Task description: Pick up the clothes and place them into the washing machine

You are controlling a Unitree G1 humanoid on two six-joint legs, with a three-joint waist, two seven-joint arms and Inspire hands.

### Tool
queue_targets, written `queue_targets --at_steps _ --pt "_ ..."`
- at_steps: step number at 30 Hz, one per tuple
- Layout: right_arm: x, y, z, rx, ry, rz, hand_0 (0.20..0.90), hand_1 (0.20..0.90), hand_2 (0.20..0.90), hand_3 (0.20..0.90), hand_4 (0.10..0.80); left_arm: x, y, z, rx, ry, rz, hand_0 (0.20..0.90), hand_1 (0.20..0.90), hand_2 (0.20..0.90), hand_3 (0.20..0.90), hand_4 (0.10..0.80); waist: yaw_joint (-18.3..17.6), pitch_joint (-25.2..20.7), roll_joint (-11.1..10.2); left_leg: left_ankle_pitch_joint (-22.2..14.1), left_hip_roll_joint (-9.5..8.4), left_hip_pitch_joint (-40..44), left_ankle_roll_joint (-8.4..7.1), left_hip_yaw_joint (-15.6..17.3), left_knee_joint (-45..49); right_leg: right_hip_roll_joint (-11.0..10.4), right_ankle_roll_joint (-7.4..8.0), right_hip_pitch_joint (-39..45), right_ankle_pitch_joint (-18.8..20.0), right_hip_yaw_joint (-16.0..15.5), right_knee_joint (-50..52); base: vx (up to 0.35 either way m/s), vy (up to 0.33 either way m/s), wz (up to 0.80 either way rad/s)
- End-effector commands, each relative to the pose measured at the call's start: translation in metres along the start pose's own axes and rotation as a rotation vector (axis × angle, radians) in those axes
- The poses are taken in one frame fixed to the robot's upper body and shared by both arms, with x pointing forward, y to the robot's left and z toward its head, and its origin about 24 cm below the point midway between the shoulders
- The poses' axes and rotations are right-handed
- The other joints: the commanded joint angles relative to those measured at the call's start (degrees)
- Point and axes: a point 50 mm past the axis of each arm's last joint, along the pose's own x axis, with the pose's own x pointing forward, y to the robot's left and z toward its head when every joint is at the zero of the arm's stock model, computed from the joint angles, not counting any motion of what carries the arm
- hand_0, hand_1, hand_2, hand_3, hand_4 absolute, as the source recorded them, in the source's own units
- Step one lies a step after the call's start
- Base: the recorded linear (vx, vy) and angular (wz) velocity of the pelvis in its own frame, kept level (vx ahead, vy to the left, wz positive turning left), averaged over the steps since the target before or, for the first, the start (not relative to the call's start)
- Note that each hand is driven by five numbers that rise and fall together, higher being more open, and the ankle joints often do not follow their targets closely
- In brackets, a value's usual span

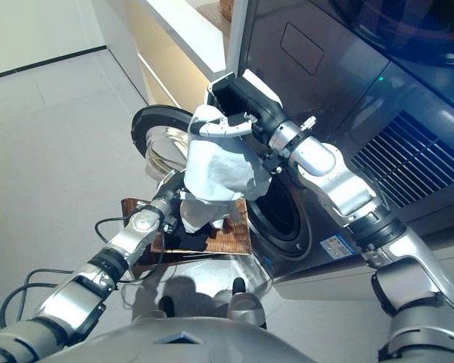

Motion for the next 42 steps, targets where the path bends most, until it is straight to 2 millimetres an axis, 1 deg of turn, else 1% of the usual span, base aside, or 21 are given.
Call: queue_targets --at_steps 1,6,7,8,9,10,11,19,22,24,26,29,32,34,36,40,42 --pt "0.025 -0.021 0.085 -0.041 -0.364 -0.038 0.2 0.2 0.2 0.2 0.3 0.023 -0.011 0.063 0.056 -0.187 -0.06 0.9 0.9 0.9 0.9 0.8 0.99 -6.52 -0.05 -2.81 1.57 -0.07 -2.07 -0.07 -0.41 -4.25 3.01 -0.06 -2.11 0.17 4.31 0.0 0.0 0.0" --pt "0.026 -0.02 0.086 -0.043 -0.365 -0.03 0.2 0.2 0.2 0.2 0.3 0.024 -0.02 0.067 0.082 -0.191 -0.094 0.9 0.9 0.9 0.9 0.8 0.78 -6.52 0.04 -2.77 1.58 -0.13 -2.01 0.16 -0.41 -4.13 3.01 -0.25 -1.97 0.4 4.2 0.0 0.0 0.0" --pt "0.025 -0.019 0.086 -0.047 -0.366 -0.028 0.2 0.2 0.2 0.2 0.3 0.024 -0.021 0.066 0.08 -0.187 -0.1 0.779 0.779 0.779 0.779 0.714 0.72 -6.52 0.04 -2.75 1.6 -0.12 -2.0 0.2 -0.41 -4.1 2.99 -0.28 -1.99 0.47 4.22 0.0 0.0 0.0" --pt "0.025 -0.019 0.086 -0.047 -0.365 -0.028 0.2 0.2 0.2 0.2 0.3 0.024 -0.021 0.066 0.08 -0.188 -0.1 0.62 0.62 0.62 0.62 0.6 0.73 -6.52 0.04 -2.75 1.6 -0.12 -2.0 0.21 -0.41 -4.1 2.99 -0.28 -1.99 0.48 4.22 0.0 0.0 0.0" --pt "0.025 -0.02 0.086 -0.048 -0.365 -0.031 0.2 0.2 0.2 0.2 0.3 0.024 -0.023 0.067 0.084 -0.189 -0.113 0.315 0.315 0.315 0.315 0.382 0.67 -6.55 0.07 -2.78 1.6 -0.13 -1.99 0.22 -0.41 -4.09 3.01 -0.32 -1.99 0.56 4.19 0.0 0.0 0.0" --pt "0.024 -0.021 0.085 -0.046 -0.365 -0.034 0.2 0.2 0.2 0.2 0.3 0.024 -0.023 0.066 0.084 -0.187 -0.113 0.315 0.315 0.315 0.315 0.382 0.67 -6.55 0.08 -2.82 1.61 -0.09 -1.98 0.21 -0.41 -4.11 3.02 -0.3 -1.99 0.59 4.19 0.001 -0.003 -0.03" --pt "0.024 -0.02 0.085 -0.046 -0.363 -0.034 0.2 0.2 0.2 0.2 0.3 0.024 -0.023 0.066 0.083 -0.186 -0.112 0.2 0.2 0.2 0.2 0.3 0.68 -6.53 0.09 -2.82 1.61 -0.07 -1.97 0.23 -0.41 -4.11 3.02 -0.3 -2.01 0.56 4.23 0.0 0.0 0.0" --pt "0.023 -0.021 0.086 -0.056 -0.366 -0.034 0.2 0.2 0.2 0.2 0.3 0.024 -0.021 0.065 0.084 -0.183 -0.101 0.2 0.2 0.2 0.2 0.3 0.88 -6.36 0.2 -2.75 1.57 -0.3 -1.89 0.04 -0.41 -4.04 2.95 -0.46 -2.16 0.47 4.4 0.0 0.0 0.0" --pt "0.021 -0.022 0.087 -0.051 -0.372 -0.04 0.2 0.2 0.2 0.2 0.3 0.025 -0.016 0.066 0.097 -0.186 -0.08 0.2 0.2 0.2 0.2 0.3 0.94 -6.27 0.27 -2.73 1.52 -0.4 -1.88 -0.05 -0.41 -4.01 2.93 -0.39 -2.18 0.44 4.38 0.0 0.0 0.0" --pt "0.019 -0.023 0.088 -0.049 -0.378 -0.046 0.2 0.2 0.2 0.2 0.3 0.024 -0.012 0.065 0.114 -0.184 -0.064 0.2 0.2 0.2 0.2 0.3 0.95 -6.25 0.29 -2.71 1.52 -0.4 -1.88 -0.02 -0.41 -3.97 2.93 -0.44 -2.16 0.4 4.41 0.0 0.0 0.0" --pt "0.015 -0.023 0.088 -0.039 -0.39 -0.046 0.2 0.2 0.2 0.2 0.3 0.024 -0.003 0.065 0.146 -0.182 -0.033 0.2 0.2 0.2 0.2 0.3 0.95 -6.27 0.34 -2.77 1.53 -0.35 -1.87 0.0 -0.41 -3.93 2.96 -0.53 -2.17 0.38 4.5 0.0 0.0 0.0" --pt "0.003 -0.024 0.084 -0.031 -0.398 -0.059 0.2 0.2 0.2 0.2 0.3 0.023 0.011 0.068 0.163 -0.192 0.014 0.2 0.2 0.2 0.2 0.3 0.92 -6.24 0.56 -2.85 1.46 -0.35 -1.83 -0.03 -0.41 -3.93 2.95 -0.45 -2.32 0.36 4.59 0.0 0.0 0.0" --pt "-0.01 -0.028 0.071 -0.021 -0.366 -0.105 0.2 0.2 0.2 0.2 0.3 0.02 0.027 0.075 0.18 -0.221 0.065 0.2 0.2 0.2 0.2 0.3 0.84 -6.13 0.85 -2.92 1.42 -0.32 -1.77 -0.07 -0.41 -3.98 3.01 -0.47 -2.45 0.28 4.7 0.0 0.0 0.0" --pt "-0.02 -0.033 0.053 0.008 -0.312 -0.169 0.2 0.2 0.2 0.2 0.3 0.017 0.04 0.083 0.187 -0.252 0.104 0.2 0.2 0.2 0.2 0.3 0.83 -5.91 1.08 -2.96 1.37 -0.35 -1.72 -0.01 -0.41 -4.05 3.09 -0.49 -2.53 0.23 4.77 0.0 0.0 0.0" --pt "-0.027 -0.035 0.039 0.03 -0.27 -0.207 0.2 0.2 0.2 0.2 0.3 0.014 0.05 0.086 0.185 -0.268 0.136 0.2 0.2 0.2 0.2 0.3 0.82 -5.74 1.27 -2.99 1.31 -0.34 -1.67 0.1 -0.41 -4.11 3.11 -0.54 -2.56 0.26 4.8 0.0 0.0 0.0" --pt "-0.036 -0.033 0.02 0.041 -0.206 -0.251 0.2 0.2 0.2 0.2 0.3 0.008 0.067 0.093 0.191 -0.3 0.196 0.2 0.2 0.2 0.2 0.3 0.94 -5.42 1.59 -3.01 1.24 -0.37 -1.59 0.09 -0.41 -4.24 3.14 -0.75 -2.69 0.5 4.91 0.001 -0.003 -0.07" --pt "-0.039 -0.033 0.014 0.031 -0.185 -0.266 0.2 0.2 0.2 0.2 0.3 0.005 0.074 0.094 0.185 -0.312 0.219 0.2 0.2 0.2 0.2 0.3 1.03 -5.31 1.68 -3.02 1.21 -0.36 -1.53 0.01 -0.41 -4.24 3.12 -0.75 -2.78 0.55 4.97 0.008 -0.004 -0.11"
